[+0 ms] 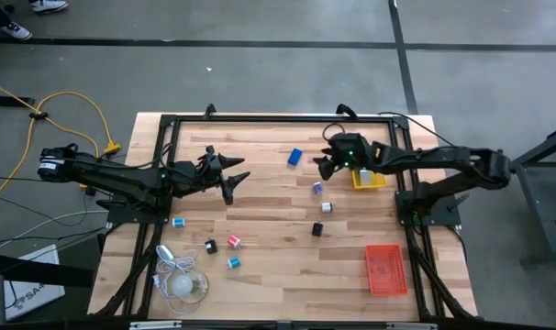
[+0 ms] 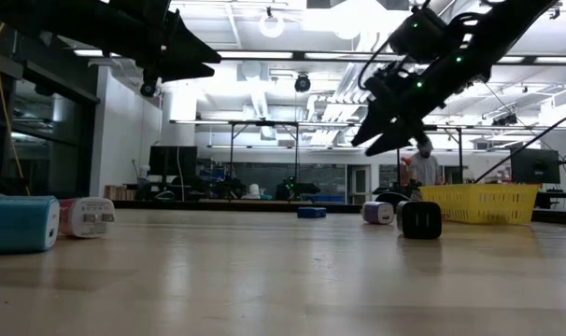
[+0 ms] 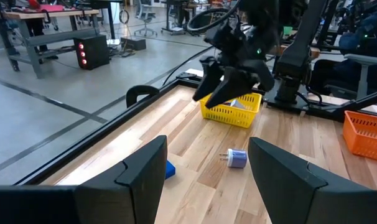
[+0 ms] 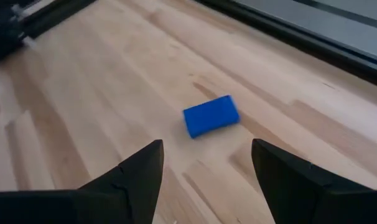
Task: Pick & Place Office items
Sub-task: Put the blue digital clock into the yellow bin
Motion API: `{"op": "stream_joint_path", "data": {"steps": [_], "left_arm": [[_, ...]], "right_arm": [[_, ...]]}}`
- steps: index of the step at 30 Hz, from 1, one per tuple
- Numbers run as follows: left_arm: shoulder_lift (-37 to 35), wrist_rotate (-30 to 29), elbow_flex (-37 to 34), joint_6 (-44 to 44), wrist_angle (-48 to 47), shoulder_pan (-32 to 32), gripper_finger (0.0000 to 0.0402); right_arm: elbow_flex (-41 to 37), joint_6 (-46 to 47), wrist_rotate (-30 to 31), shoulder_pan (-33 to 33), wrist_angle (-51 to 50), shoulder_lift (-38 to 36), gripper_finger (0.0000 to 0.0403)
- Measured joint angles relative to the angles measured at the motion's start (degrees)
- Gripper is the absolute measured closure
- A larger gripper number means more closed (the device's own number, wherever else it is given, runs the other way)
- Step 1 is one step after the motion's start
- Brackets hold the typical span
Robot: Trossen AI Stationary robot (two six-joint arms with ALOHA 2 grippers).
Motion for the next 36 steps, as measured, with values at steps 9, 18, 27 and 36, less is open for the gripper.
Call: {"op": "stream_joint_path", "data": {"steps": [9,18,27,36], "left_arm": [[0.0,0.0,0.0,0.0,0.0,0.0,0.0183],[0.0,0.0,0.0,0.0,0.0,0.0,0.0183],[0.0,0.0,0.0,0.0,0.0,0.0,0.0183],[0.0,0.0,0.0,0.0,0.0,0.0,0.0183]], "right_arm": [[0.0,-3.4,-2.2,0.0,8.6,7.4,0.0172],[5.6,-10.6,-5.1,0.0,6.2,8.3,0.0172],[19.9,-25.5,-4.6,-0.2,-13.9,11.0,0.0172],[38.2,-42.5,-16.4,-1.9,-34.8,22.7,0.0172]]}}
